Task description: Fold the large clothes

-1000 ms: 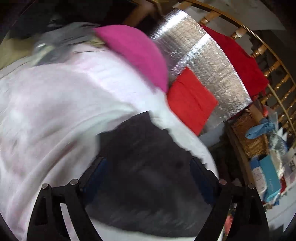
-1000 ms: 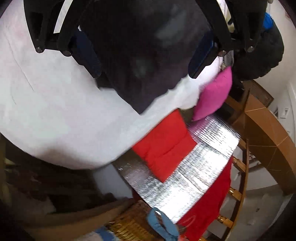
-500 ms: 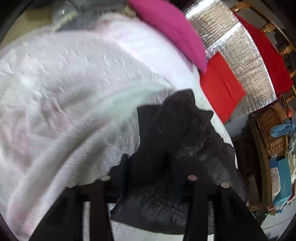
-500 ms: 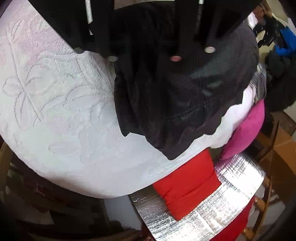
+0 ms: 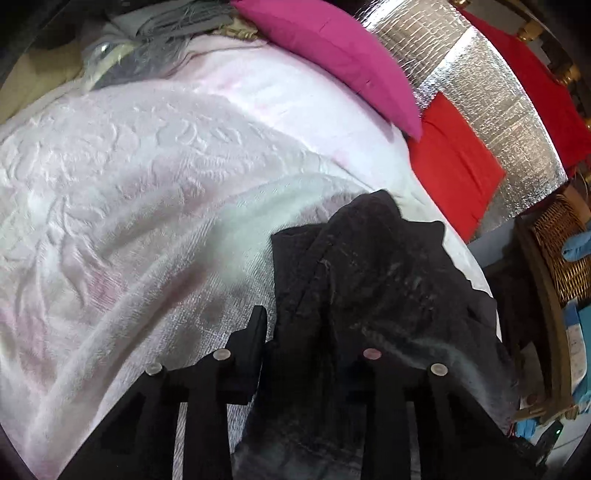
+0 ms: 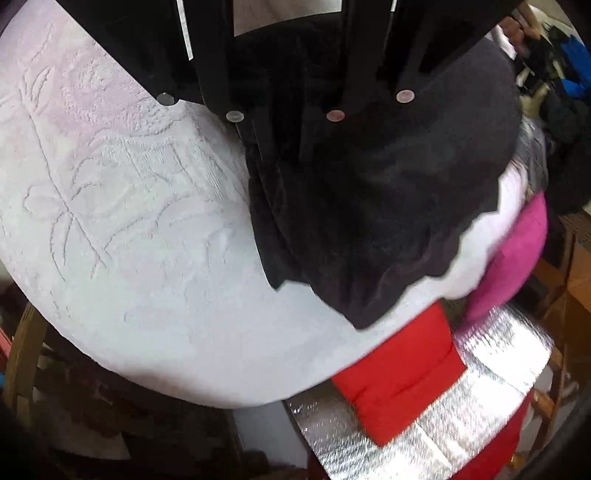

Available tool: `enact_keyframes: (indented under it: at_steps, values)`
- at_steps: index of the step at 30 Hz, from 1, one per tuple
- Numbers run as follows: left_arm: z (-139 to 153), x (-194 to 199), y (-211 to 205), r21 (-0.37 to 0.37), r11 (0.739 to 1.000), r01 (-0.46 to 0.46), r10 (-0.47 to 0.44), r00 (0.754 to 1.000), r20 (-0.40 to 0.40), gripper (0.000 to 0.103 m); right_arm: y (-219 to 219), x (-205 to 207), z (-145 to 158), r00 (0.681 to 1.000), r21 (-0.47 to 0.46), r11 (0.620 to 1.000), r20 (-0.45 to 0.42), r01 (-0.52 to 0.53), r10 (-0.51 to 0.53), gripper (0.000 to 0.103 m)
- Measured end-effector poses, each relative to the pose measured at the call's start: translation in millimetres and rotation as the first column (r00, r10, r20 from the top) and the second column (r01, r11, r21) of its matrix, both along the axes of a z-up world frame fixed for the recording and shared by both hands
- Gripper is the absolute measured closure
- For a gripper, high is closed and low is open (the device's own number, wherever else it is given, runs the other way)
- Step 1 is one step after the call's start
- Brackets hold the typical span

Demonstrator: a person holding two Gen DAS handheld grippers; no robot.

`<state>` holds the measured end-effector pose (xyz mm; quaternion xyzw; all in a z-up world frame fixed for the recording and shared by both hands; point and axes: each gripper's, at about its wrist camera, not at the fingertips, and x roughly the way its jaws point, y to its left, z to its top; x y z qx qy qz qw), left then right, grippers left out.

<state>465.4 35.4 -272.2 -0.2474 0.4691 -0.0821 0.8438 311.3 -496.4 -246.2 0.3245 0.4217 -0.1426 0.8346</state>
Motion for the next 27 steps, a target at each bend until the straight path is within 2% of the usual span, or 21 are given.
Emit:
enact_keyframes:
  at_steps: [2,4,6,7,8,9,11,13,16,18,20,23,25,27]
  values:
    - [14,-7,0,0.012,1.000,0.016,-0.016,1.000,0.026,0.047,-6,-7,14,0.999,0.009,1.000,0.038,0.027,-0.028,0.088]
    - [30,-18,-2,0.032,0.999,0.015,-0.018,0.996,0.087,0.043,-9,-14,26,0.994,0.002,0.999,0.094,0.050,-0.050,0.087]
    - [46,-27,-8,0.080,0.997,0.020,-0.032,0.987,0.155,0.039,-6,-18,40,0.983,-0.011,0.999,0.176,0.048,-0.046,0.073]
    - [54,-31,-12,0.105,0.994,0.026,-0.046,0.980,0.193,0.036,-3,-20,45,0.978,-0.010,0.999,0.206,0.041,-0.039,0.049]
    - [59,-34,-17,0.121,0.992,0.032,-0.058,0.975,0.217,0.033,1,-20,48,0.973,-0.002,0.999,0.231,0.033,-0.032,0.017]
    - [64,-35,-23,0.139,0.989,0.046,-0.079,0.968,0.238,0.032,5,-20,52,0.963,0.013,1.000,0.268,0.026,-0.028,0.013]
    - [68,-38,-35,0.174,0.981,0.086,-0.130,0.957,0.259,0.028,20,-19,58,0.943,0.011,1.000,0.334,0.006,-0.010,0.013]
    - [65,-37,-49,0.217,0.969,0.116,-0.170,0.952,0.253,0.028,37,-3,61,0.950,-0.022,0.998,0.305,-0.054,0.058,0.013]
    - [56,-35,-61,0.241,0.959,0.148,-0.200,0.958,0.205,0.028,56,8,61,0.943,-0.045,0.994,0.315,-0.101,0.110,0.014]
    - [49,-35,-68,0.259,0.952,0.160,-0.209,0.962,0.173,0.027,68,14,57,0.941,-0.064,0.988,0.302,-0.140,0.153,0.019]
    - [40,-31,-73,0.308,0.938,0.162,-0.214,0.966,0.146,0.027,79,23,50,0.944,-0.075,0.980,0.262,-0.185,0.198,0.031]
    - [21,-23,-81,0.383,0.908,0.169,-0.219,0.972,0.091,0.027,87,36,33,0.957,-0.104,0.968,0.162,-0.227,0.241,0.037]
    - [13,-20,-81,0.392,0.905,0.168,-0.219,0.972,0.090,0.025,87,48,10,0.968,-0.105,0.967,0.069,-0.232,0.239,0.043]
    - [11,-18,-83,0.415,0.895,0.165,-0.222,0.971,0.092,0.023,84,52,-3,0.970,-0.099,0.966,0.036,-0.237,0.242,0.046]
